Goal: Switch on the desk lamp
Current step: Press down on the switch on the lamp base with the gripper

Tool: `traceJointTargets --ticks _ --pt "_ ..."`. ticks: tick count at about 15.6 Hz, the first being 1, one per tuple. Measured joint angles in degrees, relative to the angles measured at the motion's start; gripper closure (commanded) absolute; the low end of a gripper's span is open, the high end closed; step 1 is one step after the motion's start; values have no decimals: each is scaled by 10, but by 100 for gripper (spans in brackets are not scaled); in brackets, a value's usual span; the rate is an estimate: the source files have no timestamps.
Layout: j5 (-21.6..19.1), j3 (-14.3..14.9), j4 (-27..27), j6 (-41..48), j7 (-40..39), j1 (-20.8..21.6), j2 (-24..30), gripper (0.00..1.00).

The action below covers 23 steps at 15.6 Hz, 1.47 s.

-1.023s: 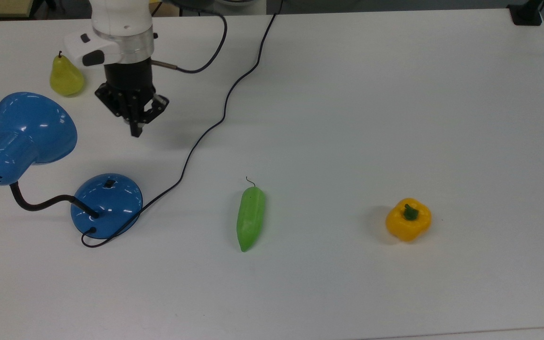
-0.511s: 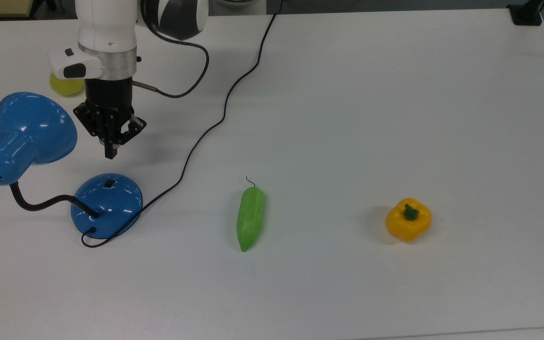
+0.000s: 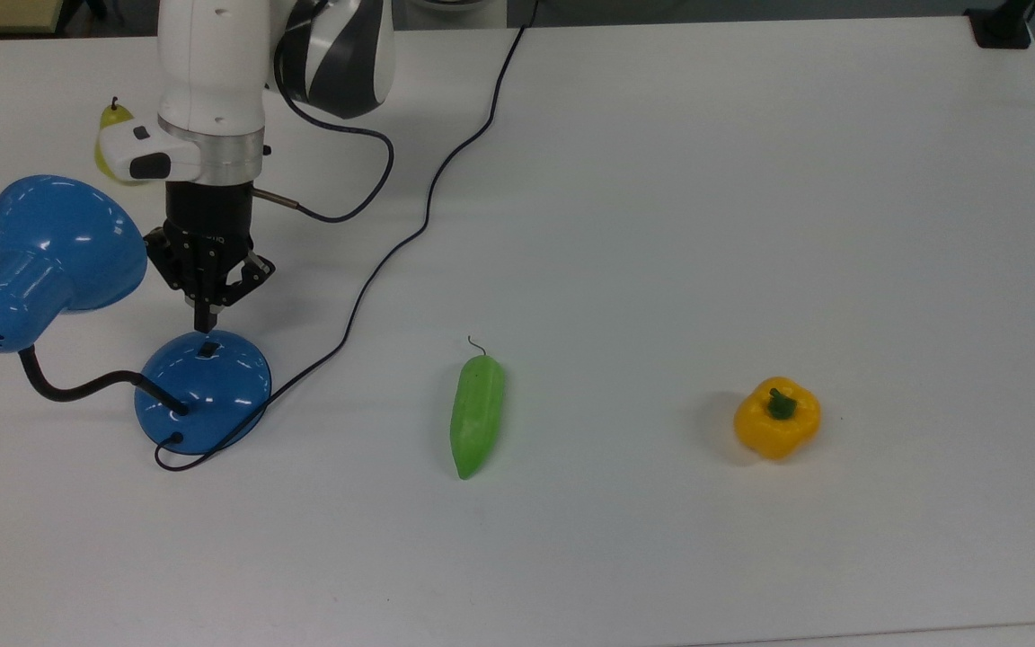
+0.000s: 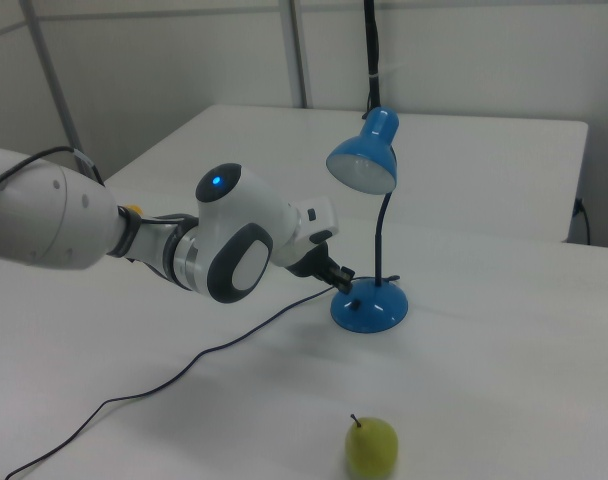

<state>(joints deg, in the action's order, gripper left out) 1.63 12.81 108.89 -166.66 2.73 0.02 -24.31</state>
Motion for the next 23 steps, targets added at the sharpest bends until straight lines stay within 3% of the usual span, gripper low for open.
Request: traceJointTargets --ticks 23 --pt "0 1 -30 -31 0 -7 -52 100"
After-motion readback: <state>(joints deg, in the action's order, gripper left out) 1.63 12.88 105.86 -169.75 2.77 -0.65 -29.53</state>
